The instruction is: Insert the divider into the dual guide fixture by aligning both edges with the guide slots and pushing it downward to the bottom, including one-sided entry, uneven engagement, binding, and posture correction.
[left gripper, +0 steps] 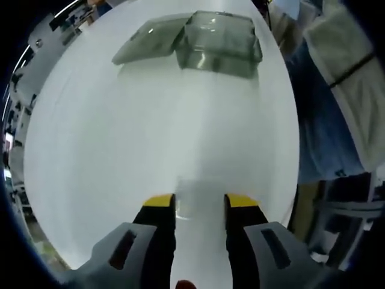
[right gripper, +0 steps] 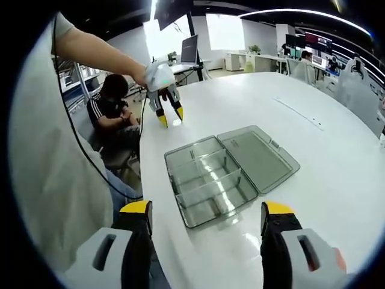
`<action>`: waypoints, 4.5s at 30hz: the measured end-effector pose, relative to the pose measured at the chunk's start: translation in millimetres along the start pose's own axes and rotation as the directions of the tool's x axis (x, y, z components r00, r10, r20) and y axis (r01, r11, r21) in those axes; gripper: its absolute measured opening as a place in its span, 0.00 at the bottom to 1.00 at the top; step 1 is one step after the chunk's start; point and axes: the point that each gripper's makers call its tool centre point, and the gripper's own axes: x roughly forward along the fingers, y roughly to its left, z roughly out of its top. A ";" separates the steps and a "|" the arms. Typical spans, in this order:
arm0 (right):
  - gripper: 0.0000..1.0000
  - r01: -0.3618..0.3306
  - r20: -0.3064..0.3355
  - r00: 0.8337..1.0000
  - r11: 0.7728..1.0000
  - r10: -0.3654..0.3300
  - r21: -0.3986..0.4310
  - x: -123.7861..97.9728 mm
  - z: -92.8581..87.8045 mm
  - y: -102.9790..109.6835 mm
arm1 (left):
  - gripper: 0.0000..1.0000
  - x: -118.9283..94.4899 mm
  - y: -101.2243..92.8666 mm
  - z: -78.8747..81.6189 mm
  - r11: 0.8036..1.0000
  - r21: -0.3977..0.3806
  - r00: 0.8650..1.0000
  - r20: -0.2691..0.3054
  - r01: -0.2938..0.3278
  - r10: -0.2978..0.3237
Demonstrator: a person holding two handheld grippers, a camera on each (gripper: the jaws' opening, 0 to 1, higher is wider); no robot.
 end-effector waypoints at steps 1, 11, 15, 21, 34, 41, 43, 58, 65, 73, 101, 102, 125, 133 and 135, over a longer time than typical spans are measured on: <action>0.71 0.001 0.000 1.000 1.000 -0.001 0.000 -0.3 -0.3 -0.1 | 0.29 -0.3 0.0 0.7 1.000 -0.001 1.000 0.001 0.000 0.000; 0.71 0.006 0.008 1.000 1.000 -0.006 0.004 -1.2 0.7 -2.1 | 0.28 -8.9 2.5 20.1 1.000 0.009 0.999 0.031 -0.009 0.009; 0.71 0.005 0.011 1.000 1.000 -0.005 0.008 -0.6 1.0 -2.2 | 0.28 -12.7 3.9 27.5 1.000 0.015 0.999 0.041 -0.014 0.013; 0.70 0.004 0.016 1.000 1.000 -0.005 0.012 0.6 1.4 -3.3 | 0.28 -20.3 5.6 43.1 0.999 0.028 0.998 0.066 -0.022 0.020; 0.70 -0.003 0.023 1.000 1.000 0.003 0.011 3.3 4.2 -6.2 | 0.28 -37.1 10.0 81.4 0.997 0.064 0.991 0.131 -0.044 0.036; 0.70 -0.006 0.027 1.000 1.000 0.006 0.015 4.7 5.2 -8.4 | 0.28 -46.6 7.1 101.8 0.996 0.074 0.984 0.176 -0.051 0.037; 0.70 -0.007 0.028 1.000 1.000 0.007 0.014 4.8 5.7 -8.4 | 0.28 -48.9 6.0 106.8 0.996 0.077 0.982 0.187 -0.053 0.038; 0.69 -0.009 0.042 0.999 1.000 0.008 0.017 5.6 11.1 -11.5 | 0.28 -67.4 -0.1 148.4 0.991 0.108 0.963 0.264 -0.080 0.048; 0.68 -0.009 0.049 0.999 1.000 0.008 0.023 4.8 13.6 -12.2 | 0.28 -72.4 -4.1 163.2 0.988 0.123 0.955 0.292 -0.091 0.052; 0.66 -0.011 0.061 0.998 0.999 0.009 0.032 5.1 16.4 -13.2 | 0.28 -74.5 -10.3 181.8 0.987 0.123 0.942 0.330 -0.105 0.059; 0.57 -0.018 0.102 0.995 0.997 0.010 0.078 6.3 29.5 -16.1 | 0.28 -64.5 -31.3 233.8 0.983 0.119 0.904 0.420 -0.143 0.080; 0.56 -0.017 0.104 0.995 0.997 0.009 0.079 6.2 30.3 -16.3 | 0.28 -63.9 -31.5 234.1 0.982 0.120 0.904 0.419 -0.144 0.081; 0.46 -0.070 0.187 0.982 0.986 0.040 0.152 5.9 54.5 -9.7 | 0.28 -53.8 -32.3 259.2 0.972 0.084 0.871 0.465 -0.217 0.155; 0.39 -0.095 0.214 0.975 0.979 0.056 0.178 5.5 59.5 -7.0 | 0.28 -54.3 -34.0 266.7 0.967 0.078 0.860 0.480 -0.241 0.176; 0.37 -0.105 0.218 0.974 0.977 0.063 0.187 5.8 60.4 -5.5 | 0.28 -55.0 -34.1 268.3 0.967 0.073 0.857 0.483 -0.244 0.180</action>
